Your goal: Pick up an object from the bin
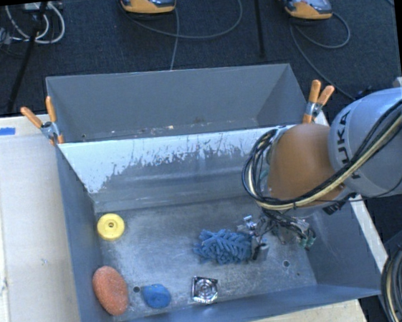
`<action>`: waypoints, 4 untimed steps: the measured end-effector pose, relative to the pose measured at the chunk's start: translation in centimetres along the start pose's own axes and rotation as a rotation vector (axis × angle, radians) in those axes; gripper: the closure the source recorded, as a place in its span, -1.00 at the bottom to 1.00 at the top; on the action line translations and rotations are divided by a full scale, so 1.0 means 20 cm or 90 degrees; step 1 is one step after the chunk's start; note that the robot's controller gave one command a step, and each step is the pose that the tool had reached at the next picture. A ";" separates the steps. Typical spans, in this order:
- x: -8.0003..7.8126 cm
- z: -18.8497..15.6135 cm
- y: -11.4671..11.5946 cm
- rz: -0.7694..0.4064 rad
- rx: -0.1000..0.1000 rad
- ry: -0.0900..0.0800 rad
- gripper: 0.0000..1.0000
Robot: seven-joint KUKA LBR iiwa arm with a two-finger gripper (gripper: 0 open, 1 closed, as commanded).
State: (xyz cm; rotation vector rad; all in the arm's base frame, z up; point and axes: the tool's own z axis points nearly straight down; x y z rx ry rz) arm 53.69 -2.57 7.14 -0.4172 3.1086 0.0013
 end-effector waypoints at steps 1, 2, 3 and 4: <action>0.00 0.00 0.00 0.000 0.000 0.000 1.00; -0.18 -0.38 0.04 -0.005 0.000 0.003 1.00; -0.18 -0.38 0.04 -0.005 0.000 0.003 1.00; -0.15 -0.93 0.13 -0.010 0.000 0.002 1.00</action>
Offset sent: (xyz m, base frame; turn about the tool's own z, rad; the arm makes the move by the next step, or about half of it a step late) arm 0.0316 0.0171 0.0777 -0.0047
